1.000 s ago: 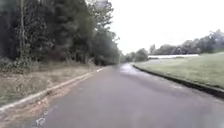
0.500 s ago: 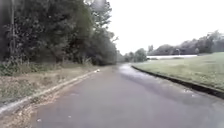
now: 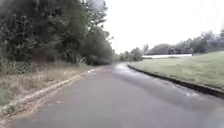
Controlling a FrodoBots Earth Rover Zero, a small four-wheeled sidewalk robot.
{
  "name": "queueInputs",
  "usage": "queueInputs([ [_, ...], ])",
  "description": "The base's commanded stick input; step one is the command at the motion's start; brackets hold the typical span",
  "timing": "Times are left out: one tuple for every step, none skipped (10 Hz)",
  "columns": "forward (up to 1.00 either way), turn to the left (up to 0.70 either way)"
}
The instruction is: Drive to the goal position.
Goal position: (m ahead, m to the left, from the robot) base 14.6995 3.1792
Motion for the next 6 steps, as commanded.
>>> queueInputs([
  [0.70,-0.14],
  [0.70,-0.13],
  [0.70,-0.08],
  [0.70,-0.03],
  [0.70,0.00],
  [0.70,0.02],
])
